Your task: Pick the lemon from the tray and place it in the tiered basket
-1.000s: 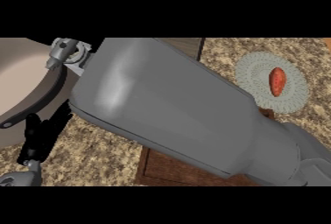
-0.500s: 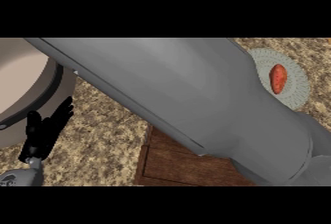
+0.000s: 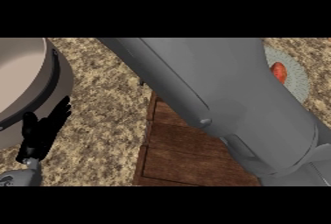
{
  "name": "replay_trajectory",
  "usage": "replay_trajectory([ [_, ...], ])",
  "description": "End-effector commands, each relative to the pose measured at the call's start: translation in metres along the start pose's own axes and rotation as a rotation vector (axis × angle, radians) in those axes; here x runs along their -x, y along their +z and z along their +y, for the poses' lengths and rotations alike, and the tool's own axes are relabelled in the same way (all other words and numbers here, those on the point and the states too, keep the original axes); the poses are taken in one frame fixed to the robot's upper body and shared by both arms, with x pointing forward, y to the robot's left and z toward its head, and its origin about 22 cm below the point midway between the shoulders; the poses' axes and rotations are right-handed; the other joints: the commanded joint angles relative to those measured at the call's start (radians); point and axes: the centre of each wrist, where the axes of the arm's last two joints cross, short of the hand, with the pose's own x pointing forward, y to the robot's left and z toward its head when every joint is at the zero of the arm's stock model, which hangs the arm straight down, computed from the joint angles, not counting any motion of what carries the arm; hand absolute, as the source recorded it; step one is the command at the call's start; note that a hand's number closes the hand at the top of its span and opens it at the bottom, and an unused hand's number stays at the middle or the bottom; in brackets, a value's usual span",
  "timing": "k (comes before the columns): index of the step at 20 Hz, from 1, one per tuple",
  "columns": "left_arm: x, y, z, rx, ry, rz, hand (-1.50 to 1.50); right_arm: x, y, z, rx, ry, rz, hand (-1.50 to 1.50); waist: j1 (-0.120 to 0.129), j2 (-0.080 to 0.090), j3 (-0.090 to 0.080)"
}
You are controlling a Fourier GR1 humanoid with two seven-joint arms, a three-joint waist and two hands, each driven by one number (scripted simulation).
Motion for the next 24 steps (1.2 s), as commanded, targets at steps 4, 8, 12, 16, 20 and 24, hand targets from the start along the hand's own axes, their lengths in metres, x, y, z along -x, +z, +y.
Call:
replay_trajectory([
  [4, -0.007, -0.001, 0.0, -0.029, 0.003, -0.017, 0.0, 0.006, -0.021, 0.004, 0.033, -0.124, 0.123, 1.5, -0.008, 0.006, 0.001],
  [8, 0.007, 0.001, 0.003, -0.03, 0.011, 0.017, 0.0, 0.014, -0.028, 0.017, 0.041, 0.456, -0.014, 1.5, -0.041, -0.005, -0.002],
  [12, 0.01, 0.009, 0.006, -0.014, 0.016, 0.023, 0.0, 0.021, -0.041, 0.013, 0.004, 0.605, -0.061, 1.5, -0.025, -0.004, 0.0],
  [16, 0.006, 0.003, 0.009, -0.028, 0.015, 0.018, 0.0, 0.011, -0.05, -0.012, -0.026, 0.634, -0.113, 1.5, -0.028, 0.001, 0.0],
  [20, 0.006, 0.002, 0.006, -0.025, 0.013, 0.01, 0.0, 0.016, -0.051, -0.006, -0.058, 0.686, -0.149, 1.5, -0.036, 0.002, 0.001],
  [24, 0.01, 0.005, 0.006, -0.02, 0.003, 0.003, 0.0, 0.026, -0.059, -0.005, -0.124, 0.725, -0.148, 1.5, -0.035, 0.004, 0.001],
])
